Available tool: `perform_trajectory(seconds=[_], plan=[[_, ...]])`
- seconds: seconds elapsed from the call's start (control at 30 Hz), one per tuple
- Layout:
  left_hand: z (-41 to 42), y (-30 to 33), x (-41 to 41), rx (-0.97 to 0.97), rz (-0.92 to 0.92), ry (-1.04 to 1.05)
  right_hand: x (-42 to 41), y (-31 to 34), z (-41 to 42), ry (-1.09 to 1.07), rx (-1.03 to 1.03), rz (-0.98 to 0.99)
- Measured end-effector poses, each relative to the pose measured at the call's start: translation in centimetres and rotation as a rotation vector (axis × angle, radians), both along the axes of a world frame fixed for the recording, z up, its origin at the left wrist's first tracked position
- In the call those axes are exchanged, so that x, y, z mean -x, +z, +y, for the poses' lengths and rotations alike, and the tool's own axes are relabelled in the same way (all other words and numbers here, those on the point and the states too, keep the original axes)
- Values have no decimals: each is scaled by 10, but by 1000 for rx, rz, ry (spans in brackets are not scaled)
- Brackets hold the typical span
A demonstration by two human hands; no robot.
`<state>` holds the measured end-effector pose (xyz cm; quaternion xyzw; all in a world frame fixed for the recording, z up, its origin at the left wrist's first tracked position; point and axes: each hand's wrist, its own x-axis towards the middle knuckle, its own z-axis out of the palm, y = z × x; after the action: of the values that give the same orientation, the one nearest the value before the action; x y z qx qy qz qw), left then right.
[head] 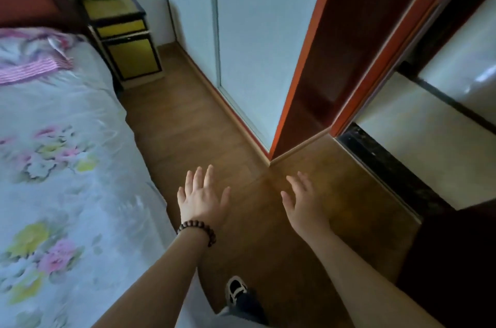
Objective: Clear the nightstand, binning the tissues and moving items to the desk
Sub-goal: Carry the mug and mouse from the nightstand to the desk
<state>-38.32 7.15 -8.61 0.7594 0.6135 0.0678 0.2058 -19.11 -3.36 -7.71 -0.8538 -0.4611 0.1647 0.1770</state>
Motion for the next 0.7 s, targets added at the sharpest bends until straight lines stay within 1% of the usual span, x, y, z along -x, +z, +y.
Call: perform_trajectory(seconds=[0.2,0.37,0.57,0.7], plan=[[96,15,-1,-20,-20,176,-22,0,131,175,-75,29],[189,9,-1,-25,6,310,-32,-10,256,314,-126,4],[338,-8,-22,-21,35,422,-61,-28,439,408,-118,17],[452,6,-44,-25,54,471,-84,-16,564,474,-106,20]])
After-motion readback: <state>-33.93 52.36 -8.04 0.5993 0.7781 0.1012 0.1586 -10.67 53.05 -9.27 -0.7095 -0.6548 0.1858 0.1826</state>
